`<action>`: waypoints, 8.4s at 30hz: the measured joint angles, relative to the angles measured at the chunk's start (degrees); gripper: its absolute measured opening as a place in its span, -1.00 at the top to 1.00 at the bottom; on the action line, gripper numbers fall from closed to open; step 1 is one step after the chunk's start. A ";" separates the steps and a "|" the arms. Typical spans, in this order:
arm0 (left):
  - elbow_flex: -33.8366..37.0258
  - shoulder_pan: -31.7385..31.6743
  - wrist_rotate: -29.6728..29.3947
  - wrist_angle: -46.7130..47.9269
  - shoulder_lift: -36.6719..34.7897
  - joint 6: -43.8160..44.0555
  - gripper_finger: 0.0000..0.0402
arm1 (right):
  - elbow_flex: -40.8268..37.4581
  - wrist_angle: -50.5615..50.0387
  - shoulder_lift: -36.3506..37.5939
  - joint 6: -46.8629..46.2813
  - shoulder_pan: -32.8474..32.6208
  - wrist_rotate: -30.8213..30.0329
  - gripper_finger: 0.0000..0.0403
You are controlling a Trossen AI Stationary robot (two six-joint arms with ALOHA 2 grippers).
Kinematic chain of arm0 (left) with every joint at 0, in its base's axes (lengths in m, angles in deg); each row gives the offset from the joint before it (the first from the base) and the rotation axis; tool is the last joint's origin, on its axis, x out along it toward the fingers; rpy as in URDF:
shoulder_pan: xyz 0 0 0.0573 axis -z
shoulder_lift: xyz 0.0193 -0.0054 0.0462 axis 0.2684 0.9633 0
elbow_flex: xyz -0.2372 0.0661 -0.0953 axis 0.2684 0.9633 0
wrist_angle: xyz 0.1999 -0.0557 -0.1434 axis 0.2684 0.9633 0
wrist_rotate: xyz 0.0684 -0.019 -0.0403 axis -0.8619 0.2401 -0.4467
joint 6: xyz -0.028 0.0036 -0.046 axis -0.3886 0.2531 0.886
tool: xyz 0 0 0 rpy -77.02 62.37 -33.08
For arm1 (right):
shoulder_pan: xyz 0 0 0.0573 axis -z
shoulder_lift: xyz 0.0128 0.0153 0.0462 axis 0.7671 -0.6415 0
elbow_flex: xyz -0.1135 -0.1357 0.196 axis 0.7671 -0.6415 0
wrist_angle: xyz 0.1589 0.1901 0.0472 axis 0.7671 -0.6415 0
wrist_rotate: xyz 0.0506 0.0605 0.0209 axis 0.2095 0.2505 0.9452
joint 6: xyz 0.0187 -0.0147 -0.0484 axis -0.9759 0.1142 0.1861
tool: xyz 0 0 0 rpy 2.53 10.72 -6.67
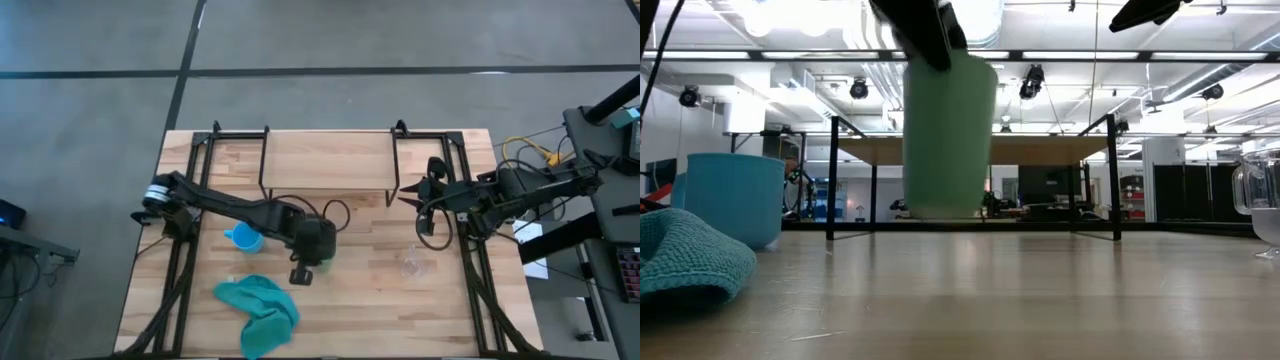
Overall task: Stack small to large cups/mugs on shelf
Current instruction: Put the green cup on the shelf, then put the blue cup on the shelf
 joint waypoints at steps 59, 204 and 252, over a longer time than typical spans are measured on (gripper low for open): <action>-29.75 -28.44 -14.23 32.94 -0.31 0.69 1.00 | -0.02 0.00 0.00 0.87 0.02 0.00 0.56; 34.50 1.73 -5.41 12.20 -24.53 45.12 0.70 | -0.02 0.52 -0.02 -5.70 0.01 -0.02 0.56; 21.88 -3.52 -3.29 -18.85 -6.55 40.70 1.00 | -0.02 0.98 -0.02 -6.71 0.02 -0.02 0.56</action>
